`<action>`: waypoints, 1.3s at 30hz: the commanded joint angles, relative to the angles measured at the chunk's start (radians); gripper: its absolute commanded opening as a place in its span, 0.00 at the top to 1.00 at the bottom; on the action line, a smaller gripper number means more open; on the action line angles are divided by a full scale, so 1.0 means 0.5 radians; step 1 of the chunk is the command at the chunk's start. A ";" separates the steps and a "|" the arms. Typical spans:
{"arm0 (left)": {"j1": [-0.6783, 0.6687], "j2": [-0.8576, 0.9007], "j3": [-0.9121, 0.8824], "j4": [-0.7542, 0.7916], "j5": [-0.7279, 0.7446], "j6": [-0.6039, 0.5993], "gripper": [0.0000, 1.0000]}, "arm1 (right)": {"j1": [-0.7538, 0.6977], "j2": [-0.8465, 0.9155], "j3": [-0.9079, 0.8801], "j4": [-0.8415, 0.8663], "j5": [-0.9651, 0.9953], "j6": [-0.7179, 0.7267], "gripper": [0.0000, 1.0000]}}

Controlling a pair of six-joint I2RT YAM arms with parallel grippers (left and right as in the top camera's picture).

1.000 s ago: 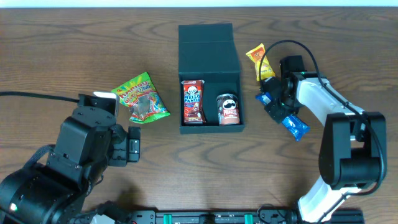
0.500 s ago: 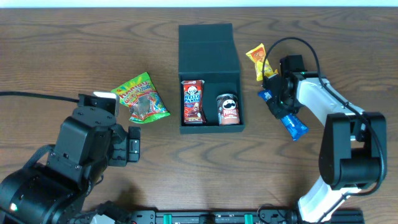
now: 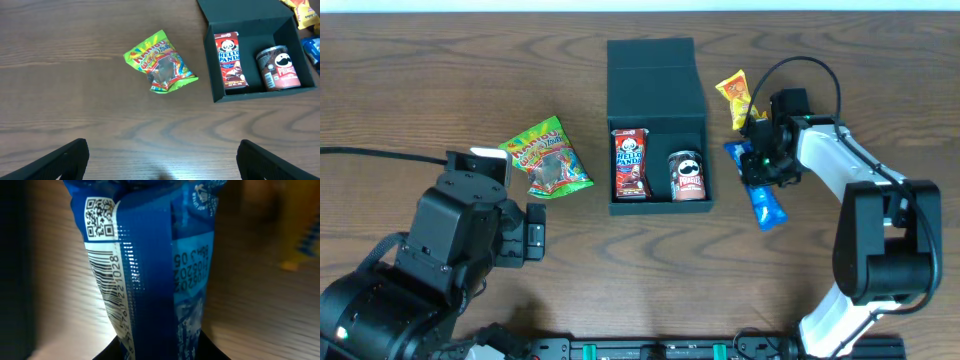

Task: Pack container
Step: 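Lower the blue snack bar into the black box beside the can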

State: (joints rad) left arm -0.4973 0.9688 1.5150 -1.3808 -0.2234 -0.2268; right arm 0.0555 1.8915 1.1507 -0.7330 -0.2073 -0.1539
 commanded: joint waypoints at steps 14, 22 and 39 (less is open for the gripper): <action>0.014 -0.008 0.001 -0.005 -0.008 0.043 0.05 | 0.114 -0.433 0.049 0.015 -0.310 0.293 0.84; 0.014 -0.008 0.001 -0.005 -0.008 0.043 0.05 | 0.333 -0.954 0.049 0.015 0.074 0.561 0.81; 0.014 -0.008 0.001 -0.005 -0.008 0.043 0.05 | 0.847 -0.998 0.049 0.153 0.753 1.369 0.84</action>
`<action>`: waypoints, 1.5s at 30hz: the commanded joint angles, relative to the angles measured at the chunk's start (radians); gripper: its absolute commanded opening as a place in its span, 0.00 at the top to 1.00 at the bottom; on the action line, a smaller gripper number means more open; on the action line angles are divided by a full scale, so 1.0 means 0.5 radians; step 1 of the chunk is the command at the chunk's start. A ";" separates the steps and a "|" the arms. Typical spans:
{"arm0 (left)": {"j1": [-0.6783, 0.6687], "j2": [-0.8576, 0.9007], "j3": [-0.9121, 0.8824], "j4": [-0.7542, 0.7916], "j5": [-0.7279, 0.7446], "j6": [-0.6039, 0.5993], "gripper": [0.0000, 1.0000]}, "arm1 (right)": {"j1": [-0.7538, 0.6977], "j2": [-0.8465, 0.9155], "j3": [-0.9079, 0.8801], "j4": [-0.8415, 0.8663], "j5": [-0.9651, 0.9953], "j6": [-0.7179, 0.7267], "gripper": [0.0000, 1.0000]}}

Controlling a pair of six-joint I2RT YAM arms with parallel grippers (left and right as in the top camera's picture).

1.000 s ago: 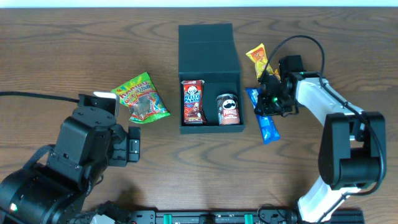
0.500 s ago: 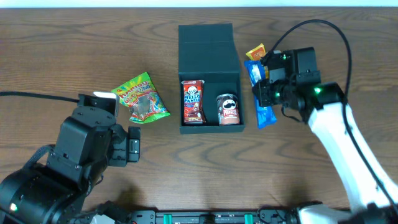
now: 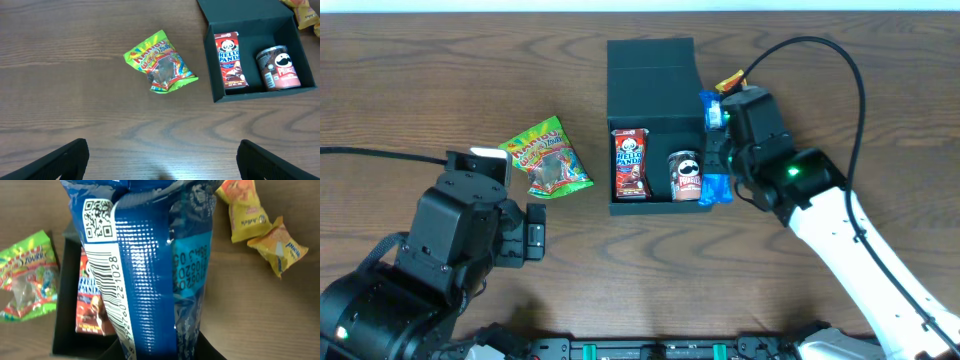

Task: Pack container
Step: 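Lower the blue snack bar into the black box beside the can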

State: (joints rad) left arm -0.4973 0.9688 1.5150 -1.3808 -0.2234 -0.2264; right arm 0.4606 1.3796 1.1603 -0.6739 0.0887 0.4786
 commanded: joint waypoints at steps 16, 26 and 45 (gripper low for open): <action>0.014 -0.008 0.001 -0.005 -0.008 0.043 0.05 | 0.037 0.422 0.030 0.196 0.089 0.104 0.90; 0.014 -0.008 0.001 -0.005 -0.008 0.042 0.05 | 0.037 0.581 0.030 0.204 0.090 0.095 0.92; 0.014 -0.008 0.001 -0.005 -0.008 0.042 0.05 | 0.052 0.746 0.029 0.238 0.053 0.105 0.92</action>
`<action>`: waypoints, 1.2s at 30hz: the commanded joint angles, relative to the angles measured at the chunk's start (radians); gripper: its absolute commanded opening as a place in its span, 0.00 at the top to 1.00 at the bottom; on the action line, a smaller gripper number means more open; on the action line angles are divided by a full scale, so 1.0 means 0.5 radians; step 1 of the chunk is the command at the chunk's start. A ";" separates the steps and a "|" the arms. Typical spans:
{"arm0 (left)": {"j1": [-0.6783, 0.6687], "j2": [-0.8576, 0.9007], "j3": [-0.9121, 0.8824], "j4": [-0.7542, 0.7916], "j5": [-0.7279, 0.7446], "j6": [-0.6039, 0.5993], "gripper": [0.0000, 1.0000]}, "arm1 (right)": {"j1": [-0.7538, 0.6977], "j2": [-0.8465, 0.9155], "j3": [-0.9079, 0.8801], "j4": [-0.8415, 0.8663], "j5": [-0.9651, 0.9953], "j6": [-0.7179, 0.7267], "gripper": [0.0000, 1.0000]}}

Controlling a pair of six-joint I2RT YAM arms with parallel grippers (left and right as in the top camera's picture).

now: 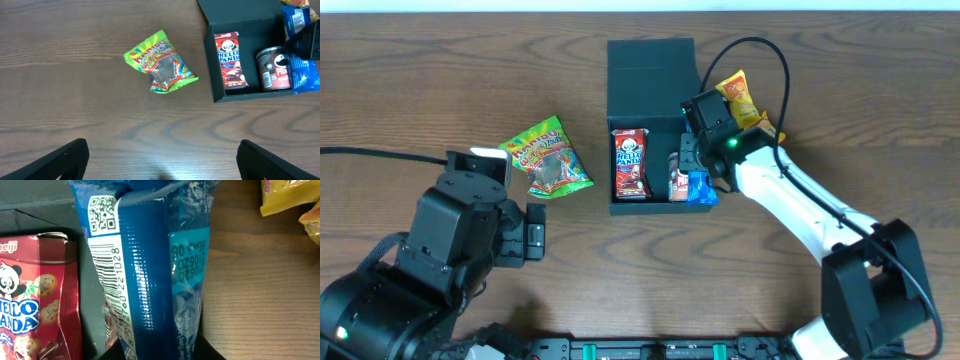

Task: Pack container
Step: 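Lower the blue snack bar into the black box beside the can, then push the blue snack bar down into the box's right side with the right gripper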

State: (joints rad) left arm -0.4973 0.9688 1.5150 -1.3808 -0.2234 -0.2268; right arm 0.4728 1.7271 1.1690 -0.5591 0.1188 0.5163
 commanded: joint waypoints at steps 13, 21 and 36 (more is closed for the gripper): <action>0.014 -0.008 0.001 -0.005 -0.008 0.043 0.05 | 0.144 0.050 0.011 0.245 0.053 -0.001 0.92; 0.014 -0.008 0.001 -0.005 -0.008 0.043 0.05 | 0.140 0.050 0.011 0.101 0.136 -0.031 0.98; 0.014 -0.008 0.001 -0.005 -0.008 0.043 0.05 | 0.142 0.050 0.011 0.085 0.340 -0.025 0.75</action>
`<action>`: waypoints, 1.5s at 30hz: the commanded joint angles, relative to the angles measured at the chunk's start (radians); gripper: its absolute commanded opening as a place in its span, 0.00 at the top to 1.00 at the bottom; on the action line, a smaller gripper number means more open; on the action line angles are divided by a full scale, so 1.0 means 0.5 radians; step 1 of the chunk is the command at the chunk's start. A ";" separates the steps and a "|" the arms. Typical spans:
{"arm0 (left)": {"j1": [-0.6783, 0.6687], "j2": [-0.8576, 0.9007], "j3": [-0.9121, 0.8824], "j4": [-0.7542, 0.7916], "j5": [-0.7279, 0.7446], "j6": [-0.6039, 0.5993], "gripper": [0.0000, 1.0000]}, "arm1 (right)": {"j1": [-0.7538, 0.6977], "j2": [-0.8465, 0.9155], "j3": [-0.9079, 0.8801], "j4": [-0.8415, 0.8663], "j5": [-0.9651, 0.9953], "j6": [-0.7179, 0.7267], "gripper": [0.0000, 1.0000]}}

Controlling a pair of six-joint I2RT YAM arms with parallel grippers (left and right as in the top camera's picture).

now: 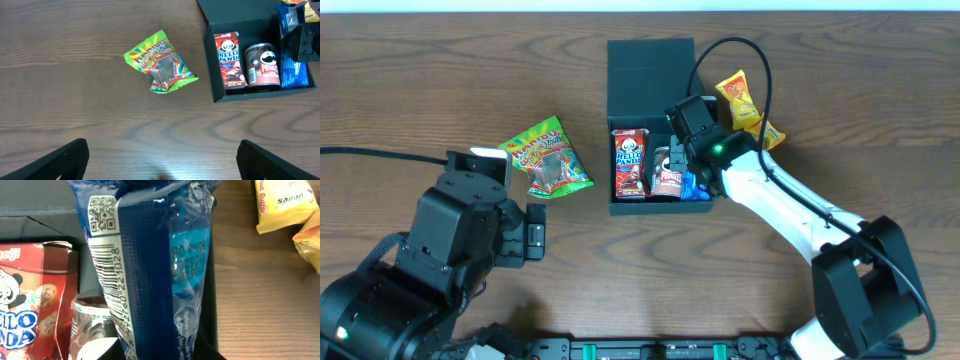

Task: Pack container
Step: 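Push the blue snack bar down into the box's right side with the right gripper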

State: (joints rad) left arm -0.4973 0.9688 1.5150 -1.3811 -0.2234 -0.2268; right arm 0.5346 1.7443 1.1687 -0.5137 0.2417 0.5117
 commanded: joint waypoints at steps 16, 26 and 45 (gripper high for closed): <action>0.014 -0.008 0.001 -0.005 -0.008 0.043 0.05 | 0.020 -0.163 0.013 -0.014 0.074 -0.016 0.62; 0.014 -0.008 0.001 -0.005 -0.008 0.043 0.05 | 0.018 -0.378 0.013 -0.085 0.097 -0.007 0.99; 0.014 -0.008 0.001 -0.005 -0.008 0.043 0.05 | -0.130 -0.084 0.013 0.211 0.082 -0.008 0.99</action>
State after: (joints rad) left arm -0.4973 0.9688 1.5150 -1.3808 -0.2234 -0.2268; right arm 0.4881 1.7023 1.1687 -0.4099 0.2771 0.5220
